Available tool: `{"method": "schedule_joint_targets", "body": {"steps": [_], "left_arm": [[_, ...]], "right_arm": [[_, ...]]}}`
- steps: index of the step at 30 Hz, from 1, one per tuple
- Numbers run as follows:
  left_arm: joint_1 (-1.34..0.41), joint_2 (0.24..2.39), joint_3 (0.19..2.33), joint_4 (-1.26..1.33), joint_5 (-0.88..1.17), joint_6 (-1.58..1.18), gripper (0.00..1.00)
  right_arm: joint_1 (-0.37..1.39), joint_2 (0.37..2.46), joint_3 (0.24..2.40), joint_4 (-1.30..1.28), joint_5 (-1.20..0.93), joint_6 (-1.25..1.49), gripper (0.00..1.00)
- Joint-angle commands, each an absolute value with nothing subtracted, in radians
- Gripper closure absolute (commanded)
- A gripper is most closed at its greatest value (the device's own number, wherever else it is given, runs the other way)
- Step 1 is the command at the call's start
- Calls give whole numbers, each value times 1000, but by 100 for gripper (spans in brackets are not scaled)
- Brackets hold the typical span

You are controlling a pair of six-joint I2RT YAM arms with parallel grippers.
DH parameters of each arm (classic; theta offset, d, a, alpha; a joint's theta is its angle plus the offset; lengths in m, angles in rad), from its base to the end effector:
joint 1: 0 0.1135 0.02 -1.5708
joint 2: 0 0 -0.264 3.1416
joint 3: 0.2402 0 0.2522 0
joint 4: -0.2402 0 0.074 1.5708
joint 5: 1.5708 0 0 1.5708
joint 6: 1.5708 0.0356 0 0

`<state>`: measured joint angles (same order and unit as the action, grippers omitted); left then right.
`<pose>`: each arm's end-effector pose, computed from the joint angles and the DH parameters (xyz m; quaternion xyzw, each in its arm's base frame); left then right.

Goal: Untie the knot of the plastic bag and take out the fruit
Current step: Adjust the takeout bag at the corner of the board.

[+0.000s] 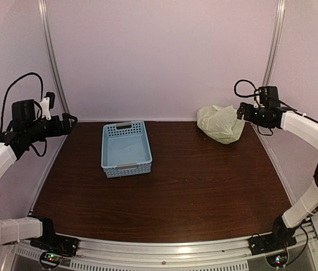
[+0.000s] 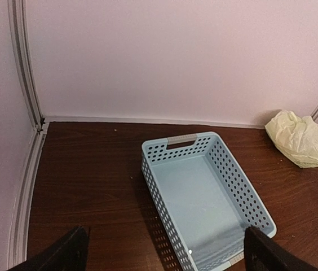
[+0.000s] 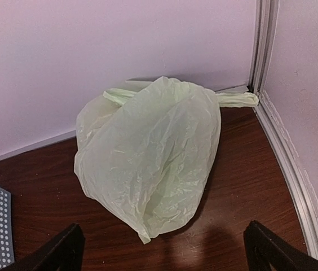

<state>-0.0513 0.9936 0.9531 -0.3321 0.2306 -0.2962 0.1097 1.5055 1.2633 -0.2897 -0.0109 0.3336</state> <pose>0.2236 -0.0196 0.3452 -0.0358 0.8221 -0.1904 0.5353 0.3473 0.0386 0.3208 0.0943 0.8629 0.1137 0.4832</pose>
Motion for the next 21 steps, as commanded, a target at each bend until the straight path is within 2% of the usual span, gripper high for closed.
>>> {"method": "schedule_joint_targets", "body": {"steps": [1,6,10,18,21], "left_arm": [[-44,1002,934,-283,300,-301,3],[-44,1000,934,-285,281,-290,3],[-43,996,934,-291,258,-281,3],[-43,988,933,-302,198,-264,3],[-43,998,933,-304,199,-263,3]], "right_arm": [[132,1648,1358,-345,-47,348,1],[147,1768,1406,-292,-97,345,2],[161,1843,1452,-289,-122,310,13],[176,1883,1429,-275,-11,244,46],[179,1874,1398,-245,-32,235,64]]}}
